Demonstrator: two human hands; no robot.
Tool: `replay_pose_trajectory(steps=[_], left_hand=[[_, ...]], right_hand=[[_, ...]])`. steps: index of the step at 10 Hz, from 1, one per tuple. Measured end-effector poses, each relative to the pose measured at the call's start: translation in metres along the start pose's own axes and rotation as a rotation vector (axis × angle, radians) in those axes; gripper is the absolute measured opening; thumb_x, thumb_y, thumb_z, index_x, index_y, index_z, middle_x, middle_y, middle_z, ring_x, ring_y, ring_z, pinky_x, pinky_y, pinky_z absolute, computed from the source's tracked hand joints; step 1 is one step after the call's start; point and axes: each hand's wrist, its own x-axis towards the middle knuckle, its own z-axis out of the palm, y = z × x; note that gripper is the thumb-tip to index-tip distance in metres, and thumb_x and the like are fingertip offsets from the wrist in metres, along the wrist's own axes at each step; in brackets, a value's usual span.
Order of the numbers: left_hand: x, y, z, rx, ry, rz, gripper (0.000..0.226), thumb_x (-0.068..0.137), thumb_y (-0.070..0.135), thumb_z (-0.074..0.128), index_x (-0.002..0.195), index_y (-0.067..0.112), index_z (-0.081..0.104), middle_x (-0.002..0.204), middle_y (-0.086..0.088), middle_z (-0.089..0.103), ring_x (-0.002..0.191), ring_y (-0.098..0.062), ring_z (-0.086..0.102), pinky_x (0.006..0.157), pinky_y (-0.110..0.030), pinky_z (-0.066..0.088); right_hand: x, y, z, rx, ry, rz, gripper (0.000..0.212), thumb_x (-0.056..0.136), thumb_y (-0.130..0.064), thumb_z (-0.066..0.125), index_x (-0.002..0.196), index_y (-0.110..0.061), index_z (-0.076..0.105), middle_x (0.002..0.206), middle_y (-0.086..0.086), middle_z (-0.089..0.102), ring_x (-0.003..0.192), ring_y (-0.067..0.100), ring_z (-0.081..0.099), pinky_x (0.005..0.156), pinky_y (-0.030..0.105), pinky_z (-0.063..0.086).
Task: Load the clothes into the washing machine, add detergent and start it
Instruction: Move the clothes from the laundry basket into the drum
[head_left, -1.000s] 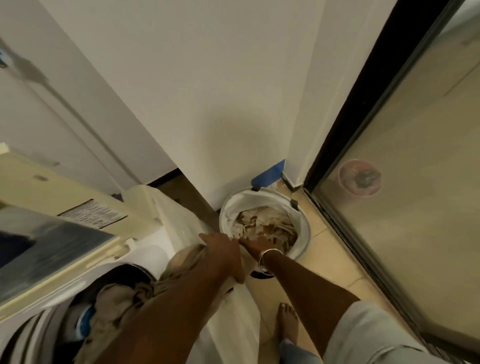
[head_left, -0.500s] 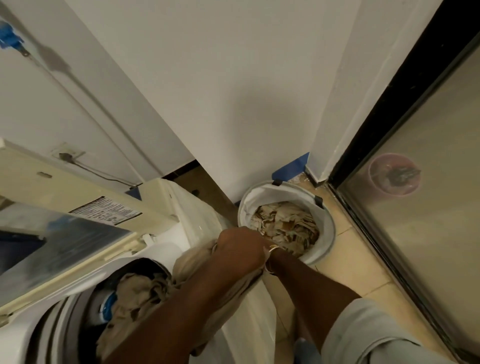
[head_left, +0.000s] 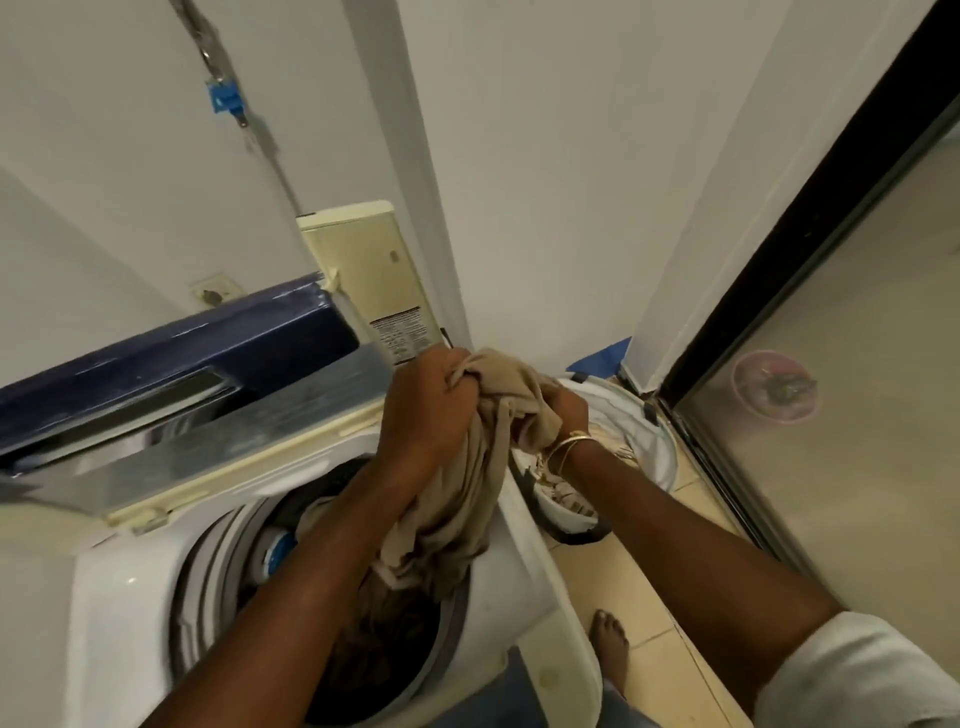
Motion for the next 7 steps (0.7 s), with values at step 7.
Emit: replay_pose_trajectory(steps=[7], left_hand=[[-0.180, -0.247, -0.125, 0.252, -0.238, -0.227, 0.055, 0.078, 0.037, 0.060, 0.127, 0.012, 0.062, 0.132, -0.020, 0.058, 0.123, -0.038, 0.054, 0.105, -0.038, 0.042]], right_hand=[[-0.151, 0.122, 0.218, -1.127, -0.280, -0.843, 0.045, 0.080, -0.052, 0.059, 0.116, -0.024, 0.062, 0.117, 0.012, 0.056, 0.108, 0.038, 0.056, 0.084, 0.046, 0.049]])
